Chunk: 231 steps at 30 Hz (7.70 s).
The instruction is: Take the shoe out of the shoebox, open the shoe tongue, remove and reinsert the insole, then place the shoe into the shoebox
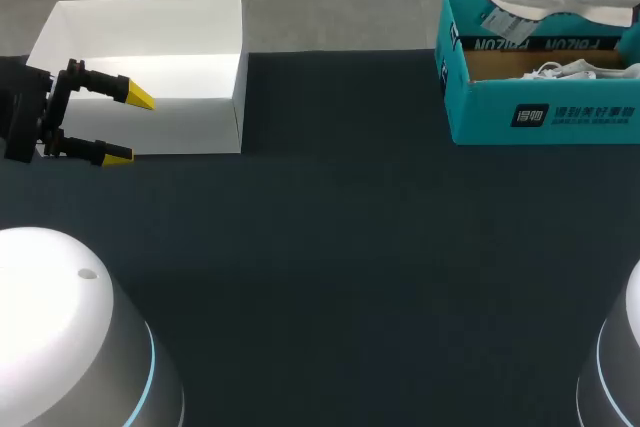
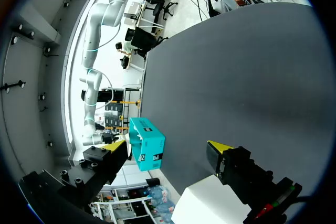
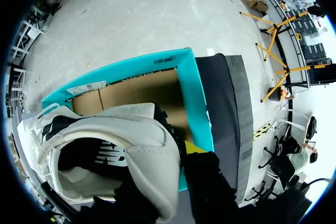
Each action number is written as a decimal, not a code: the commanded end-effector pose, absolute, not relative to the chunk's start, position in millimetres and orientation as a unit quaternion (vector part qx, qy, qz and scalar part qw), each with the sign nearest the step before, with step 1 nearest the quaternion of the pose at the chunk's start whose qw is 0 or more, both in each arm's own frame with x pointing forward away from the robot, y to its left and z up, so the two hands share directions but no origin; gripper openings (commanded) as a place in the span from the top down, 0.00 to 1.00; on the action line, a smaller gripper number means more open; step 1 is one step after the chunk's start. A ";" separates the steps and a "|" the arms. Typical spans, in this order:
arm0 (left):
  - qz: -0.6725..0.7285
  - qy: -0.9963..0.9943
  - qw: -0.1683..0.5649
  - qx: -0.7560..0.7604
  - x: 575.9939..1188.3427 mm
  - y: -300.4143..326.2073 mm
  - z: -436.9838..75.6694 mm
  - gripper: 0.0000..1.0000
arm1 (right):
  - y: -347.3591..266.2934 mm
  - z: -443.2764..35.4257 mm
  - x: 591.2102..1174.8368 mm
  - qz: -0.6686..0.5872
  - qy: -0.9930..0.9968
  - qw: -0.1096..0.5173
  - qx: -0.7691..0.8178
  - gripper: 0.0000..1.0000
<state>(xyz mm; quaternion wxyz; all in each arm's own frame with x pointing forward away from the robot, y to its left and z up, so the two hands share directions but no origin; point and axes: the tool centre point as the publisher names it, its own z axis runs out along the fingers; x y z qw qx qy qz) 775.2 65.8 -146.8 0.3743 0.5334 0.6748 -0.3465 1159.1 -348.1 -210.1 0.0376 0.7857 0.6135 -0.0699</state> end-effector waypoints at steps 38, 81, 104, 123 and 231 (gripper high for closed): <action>-0.346 0.676 0.372 0.534 775.3 65.8 -146.2 0.00 | -352.8 -325.4 1183.1 -0.084 0.589 0.138 0.791 1.00; -0.346 0.676 0.372 0.534 775.3 65.8 -146.2 0.00 | -347.8 -292.3 1148.4 -0.023 0.603 0.040 0.796 0.00; -0.346 0.676 0.372 0.534 775.3 65.8 -146.2 0.00 | -343.8 -227.2 1087.9 0.039 0.670 -0.012 0.741 0.00; -0.346 0.676 0.372 0.534 775.3 65.8 -146.2 0.00 | -349.1 -232.5 1049.9 0.004 0.683 -0.012 0.731 0.00; -0.098 0.711 -0.028 -0.695 938.5 100.0 -190.2 0.00 | -334.4 -281.3 902.1 -0.004 0.765 0.022 0.644 0.00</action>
